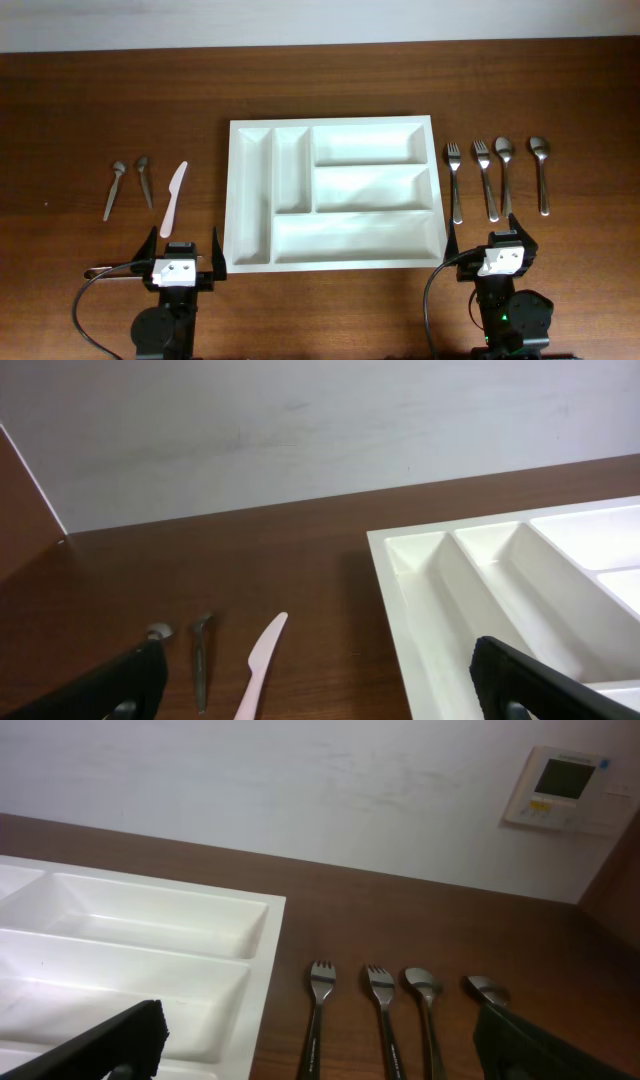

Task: Pack container

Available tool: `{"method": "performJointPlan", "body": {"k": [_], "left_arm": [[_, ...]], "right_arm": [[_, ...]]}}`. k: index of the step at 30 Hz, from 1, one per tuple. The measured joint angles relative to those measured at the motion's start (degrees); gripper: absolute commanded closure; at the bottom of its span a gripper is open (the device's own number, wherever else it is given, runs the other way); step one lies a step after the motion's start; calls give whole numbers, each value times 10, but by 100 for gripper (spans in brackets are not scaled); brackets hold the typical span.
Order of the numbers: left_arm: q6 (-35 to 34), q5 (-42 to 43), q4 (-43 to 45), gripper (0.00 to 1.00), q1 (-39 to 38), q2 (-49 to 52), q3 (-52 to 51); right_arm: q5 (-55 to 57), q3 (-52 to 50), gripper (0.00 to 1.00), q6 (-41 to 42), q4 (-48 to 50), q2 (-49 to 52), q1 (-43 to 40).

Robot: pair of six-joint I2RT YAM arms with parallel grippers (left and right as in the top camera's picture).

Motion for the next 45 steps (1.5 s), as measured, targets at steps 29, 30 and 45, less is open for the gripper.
{"method": "performJointPlan", "body": {"k": [29,30,45], "left_arm": [[0,0,0,1,0,0,0],[0,0,0,1,0,0,0],[-63,0,-43,1,0,1,18]], "right_arm": [[0,0,1,0,0,0,0],[0,0,1,0,0,0,0],[0,75,1,114,-140,14,0]]}}
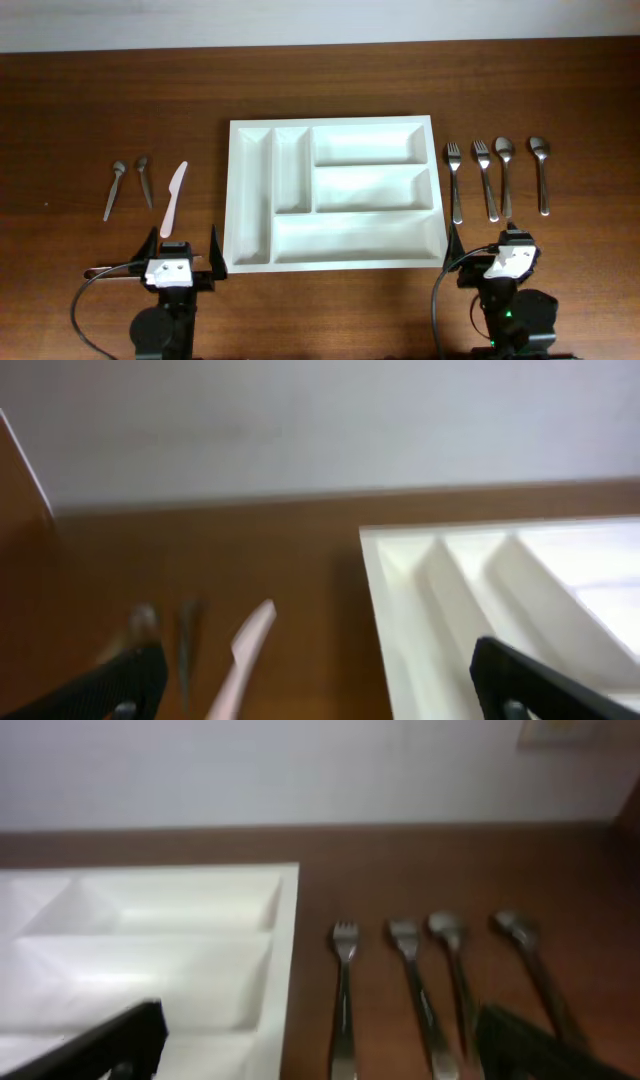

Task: Pack container
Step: 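Move the right gripper over the leftmost fork beside the tray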

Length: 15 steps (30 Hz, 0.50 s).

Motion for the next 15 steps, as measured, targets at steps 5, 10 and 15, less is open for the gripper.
{"method": "performJointPlan", "body": {"k": [5,10,15], "left_arm": [[-38,0,-138,1,0,47,86],[-51,0,-203,1,0,151,243],[-57,0,-294,1,0,276,384]], "right_arm": [[0,145,1,17,-96,108,0],[0,311,1,22,-206,275,0],[0,506,1,24,-345,470,0]]}}
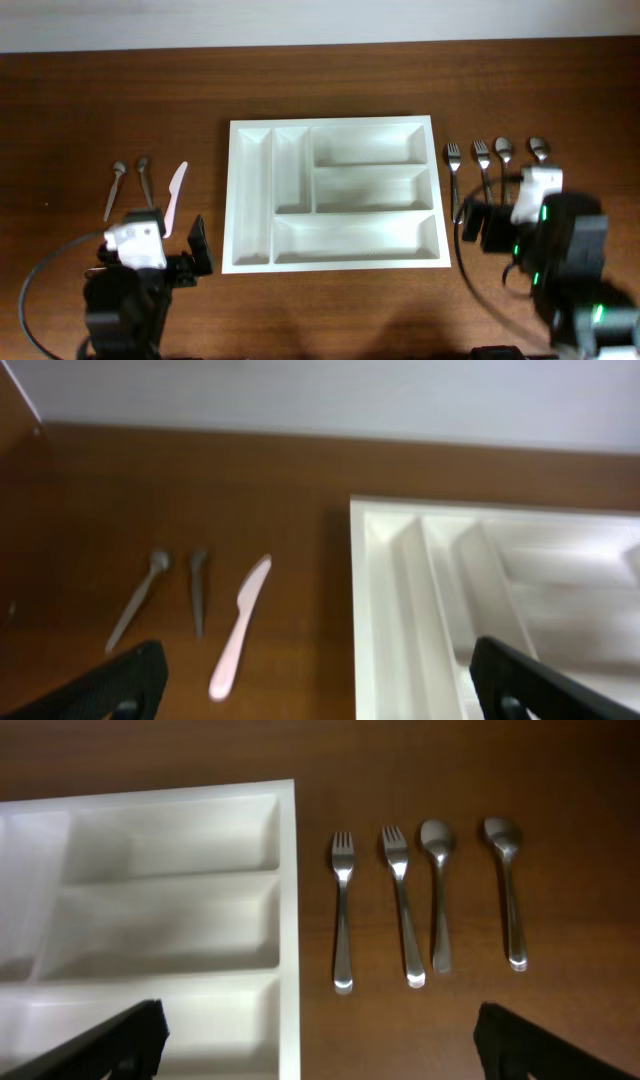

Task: Pack container
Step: 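Move the right gripper over the leftmost fork beside the tray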

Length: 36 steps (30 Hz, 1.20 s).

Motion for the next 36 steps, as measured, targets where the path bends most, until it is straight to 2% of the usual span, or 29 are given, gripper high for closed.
{"method": "performJointPlan", "body": {"k": [5,9,12,16,21,27,36], "left_arm": [[-2,0,-99,1,0,129,101],[-2,0,-134,1,0,205,144],[-2,0,-139,1,0,240,149],[-2,0,-141,1,0,262,149],[-2,0,-141,1,0,265,149],[-2,0,-141,1,0,265,149],[-2,0,-141,1,0,265,150]], "right_arm": [[-1,183,1,-1,-147,161,0],[6,286,1,8,-170,251,-8],[4,315,1,22,-172,298,-37],[-13,320,1,28,-181,372,-71],[-33,320,1,23,-180,481,-77],[-40,320,1,15,-170,542,-76],[-49,320,1,6,-150,582,-76]]}}
